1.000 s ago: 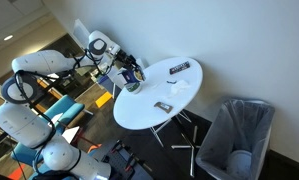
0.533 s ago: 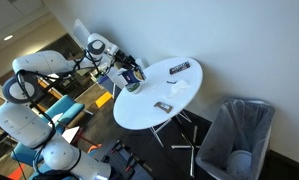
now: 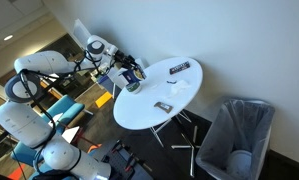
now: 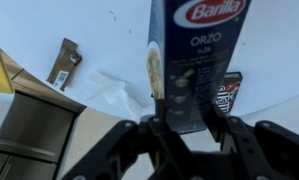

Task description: Pour the contents of the box into the cup, then mix it with the spoon

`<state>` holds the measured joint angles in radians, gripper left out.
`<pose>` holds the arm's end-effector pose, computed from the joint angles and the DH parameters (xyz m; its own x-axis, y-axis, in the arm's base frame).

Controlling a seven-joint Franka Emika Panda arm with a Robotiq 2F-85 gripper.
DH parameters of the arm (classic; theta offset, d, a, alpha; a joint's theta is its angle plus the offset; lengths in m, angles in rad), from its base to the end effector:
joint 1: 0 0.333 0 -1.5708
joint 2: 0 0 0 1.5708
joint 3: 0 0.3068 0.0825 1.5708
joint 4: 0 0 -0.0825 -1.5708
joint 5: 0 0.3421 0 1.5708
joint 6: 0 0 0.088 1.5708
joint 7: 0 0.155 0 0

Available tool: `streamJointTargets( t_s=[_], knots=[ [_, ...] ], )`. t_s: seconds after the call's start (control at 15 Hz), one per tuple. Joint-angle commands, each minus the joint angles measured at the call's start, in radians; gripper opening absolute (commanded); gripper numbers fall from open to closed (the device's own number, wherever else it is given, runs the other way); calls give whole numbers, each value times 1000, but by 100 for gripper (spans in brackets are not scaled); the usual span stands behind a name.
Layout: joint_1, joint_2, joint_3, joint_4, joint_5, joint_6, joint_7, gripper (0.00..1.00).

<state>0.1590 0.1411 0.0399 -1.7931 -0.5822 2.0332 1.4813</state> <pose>0.5821 0.0606 0.4502 0.4360 -0.7414 0.5101 -0.8661 -0.4997 0.0140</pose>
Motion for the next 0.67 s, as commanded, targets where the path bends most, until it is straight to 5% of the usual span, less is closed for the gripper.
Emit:
streamJointTargets(
  t_s=[0.0, 0.6],
  knots=[
    [21, 21, 11, 58, -48, -78, 44, 19],
    [55, 46, 32, 125, -143, -179, 84, 19]
  ],
)
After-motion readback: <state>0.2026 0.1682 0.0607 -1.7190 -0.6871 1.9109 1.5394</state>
